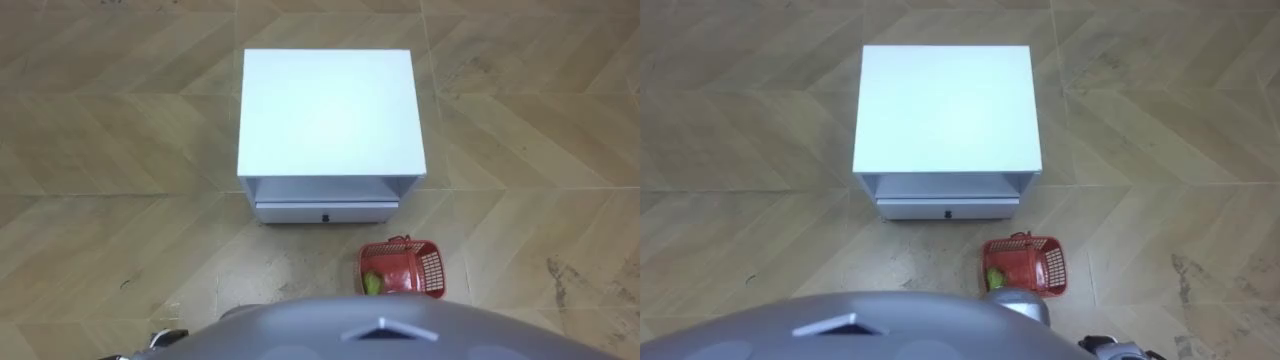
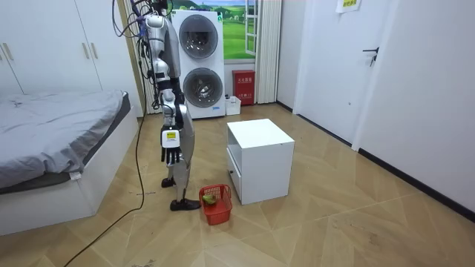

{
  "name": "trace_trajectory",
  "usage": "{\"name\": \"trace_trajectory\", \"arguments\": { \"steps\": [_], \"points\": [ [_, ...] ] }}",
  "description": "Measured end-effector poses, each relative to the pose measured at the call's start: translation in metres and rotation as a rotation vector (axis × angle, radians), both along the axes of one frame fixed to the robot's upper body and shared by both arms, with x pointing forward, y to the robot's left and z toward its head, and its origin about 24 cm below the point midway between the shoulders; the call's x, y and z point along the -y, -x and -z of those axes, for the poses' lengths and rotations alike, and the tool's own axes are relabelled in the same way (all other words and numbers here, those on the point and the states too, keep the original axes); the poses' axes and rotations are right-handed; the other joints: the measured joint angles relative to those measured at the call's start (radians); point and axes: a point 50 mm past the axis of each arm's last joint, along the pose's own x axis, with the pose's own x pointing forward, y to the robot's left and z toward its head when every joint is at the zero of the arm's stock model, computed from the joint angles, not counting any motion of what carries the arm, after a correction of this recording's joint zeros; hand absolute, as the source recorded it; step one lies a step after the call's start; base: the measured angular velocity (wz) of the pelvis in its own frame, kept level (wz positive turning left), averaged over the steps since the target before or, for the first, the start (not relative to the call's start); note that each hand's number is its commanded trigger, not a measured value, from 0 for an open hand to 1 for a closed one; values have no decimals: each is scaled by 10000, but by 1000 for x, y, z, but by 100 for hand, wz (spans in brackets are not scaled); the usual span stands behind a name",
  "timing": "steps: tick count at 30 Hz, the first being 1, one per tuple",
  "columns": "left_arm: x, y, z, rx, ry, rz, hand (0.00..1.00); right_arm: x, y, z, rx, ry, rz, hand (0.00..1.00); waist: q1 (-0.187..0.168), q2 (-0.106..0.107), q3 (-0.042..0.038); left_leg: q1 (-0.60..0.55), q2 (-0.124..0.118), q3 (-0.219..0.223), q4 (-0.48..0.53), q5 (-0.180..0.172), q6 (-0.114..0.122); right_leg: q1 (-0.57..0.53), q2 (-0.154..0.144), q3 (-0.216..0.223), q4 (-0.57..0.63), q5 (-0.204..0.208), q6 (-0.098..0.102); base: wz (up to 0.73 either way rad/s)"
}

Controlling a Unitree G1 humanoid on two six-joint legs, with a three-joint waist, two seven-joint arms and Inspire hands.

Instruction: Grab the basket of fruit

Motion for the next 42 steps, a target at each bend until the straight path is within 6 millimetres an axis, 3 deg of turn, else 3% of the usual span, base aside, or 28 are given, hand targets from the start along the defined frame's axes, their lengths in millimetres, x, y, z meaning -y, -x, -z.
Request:
{"name": "trace_trajectory", "arguments": {
  "steps": [16, 25, 30, 36, 38, 40, 41, 42],
  "points": [
    [-2, -5, 0, 242, -220, 123, 0, -3, 3, 1, -287, -376, -482, 0, -13, -65, 5, -1, -8, -88, 60, 1, -2, 4, -12, -42, 18, -90, -6, 0],
    [-2, -5, -1, 294, -258, 123, 0, -6, 0, 1, -178, -416, -504, 0, 0, -232, 28, 14, -120, -77, 177, 1, 0, -9, -155, -8, 273, -312, 66, 1],
    [-3, -3, -1, 244, -248, 87, 0, -5, 0, 1, -157, -293, -522, 0, 29, -199, 26, 5, -158, -70, 222, 0, 2, -48, -223, -19, 409, -425, 78, 2],
    [-2, -6, -1, 306, -202, 54, 0, -2, -4, 1, 183, -43, -21, 0, -53, -72, 45, -414, -491, -42, 863, -162, 206, -678, -717, -147, 1610, -856, 213, 6],
    [-5, -9, -2, 422, -241, -70, 0, 2, -8, 0, 475, 197, 197, 0, -87, -60, 32, -755, -695, 316, 1301, -207, 308, -1005, -980, -35, 1920, -848, 284, -8],
    [-6, -10, -2, 497, -247, -98, 0, 7, -15, -2, 779, 383, 227, 0, -200, 58, 10, -1123, -783, 585, 1470, -224, 555, -1275, -1049, 90, 1819, -608, 420, -9],
    [-8, -9, -2, 565, -274, -201, 0, 11, -21, -3, 978, 514, 340, 0, -293, 207, -34, -1448, -671, 850, 1414, -253, 734, -1489, -1051, 139, 1726, -424, 516, 9],
    [-10, -11, -3, 669, -316, -250, 0, 11, -24, -3, 1093, 568, 453, 0, -380, 356, -83, -1635, -611, 1096, 1542, -318, 834, -1695, -1143, 64, 2190, -547, 396, 51]
  ]
}}
